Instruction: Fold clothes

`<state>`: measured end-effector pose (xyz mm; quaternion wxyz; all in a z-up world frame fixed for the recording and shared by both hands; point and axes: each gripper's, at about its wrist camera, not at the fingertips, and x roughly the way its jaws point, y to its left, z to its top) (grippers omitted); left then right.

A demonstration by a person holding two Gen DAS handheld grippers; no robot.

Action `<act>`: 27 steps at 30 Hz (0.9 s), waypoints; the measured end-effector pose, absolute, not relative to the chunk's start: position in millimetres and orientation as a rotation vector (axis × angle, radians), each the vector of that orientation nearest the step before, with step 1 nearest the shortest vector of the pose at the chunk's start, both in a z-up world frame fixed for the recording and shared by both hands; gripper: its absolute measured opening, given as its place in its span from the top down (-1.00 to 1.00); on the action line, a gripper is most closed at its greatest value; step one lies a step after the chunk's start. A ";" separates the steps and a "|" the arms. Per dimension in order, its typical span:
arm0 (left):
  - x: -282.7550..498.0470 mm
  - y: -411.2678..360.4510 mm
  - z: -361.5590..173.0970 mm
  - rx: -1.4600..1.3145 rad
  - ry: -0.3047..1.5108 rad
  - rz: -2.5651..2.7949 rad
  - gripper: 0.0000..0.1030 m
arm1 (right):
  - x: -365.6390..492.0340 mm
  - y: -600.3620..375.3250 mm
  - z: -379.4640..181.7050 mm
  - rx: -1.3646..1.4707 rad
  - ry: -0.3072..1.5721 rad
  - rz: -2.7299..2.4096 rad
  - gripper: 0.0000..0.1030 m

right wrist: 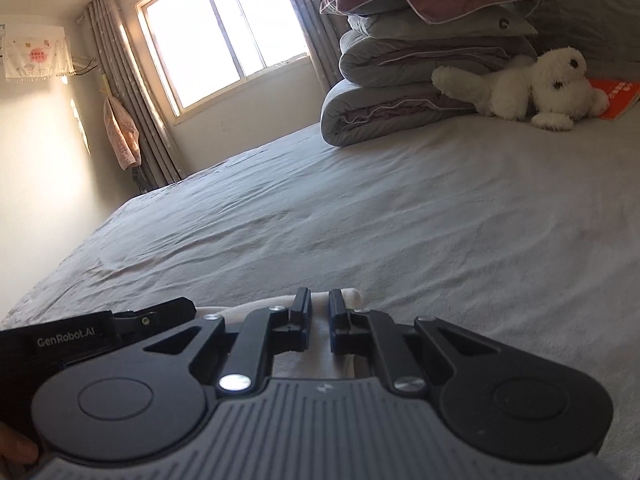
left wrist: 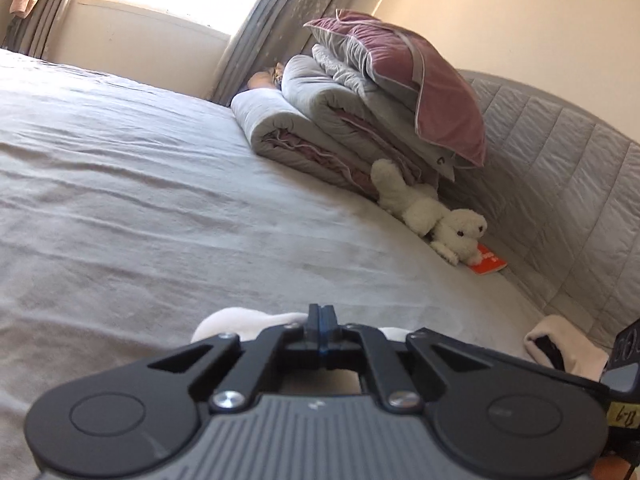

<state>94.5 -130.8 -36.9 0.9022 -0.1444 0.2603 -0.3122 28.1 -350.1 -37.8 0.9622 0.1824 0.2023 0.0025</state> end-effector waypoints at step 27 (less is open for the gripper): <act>119.0 -138.2 -30.6 -0.114 0.598 -0.533 0.94 | 35.2 -379.9 -39.0 0.570 0.498 0.031 0.06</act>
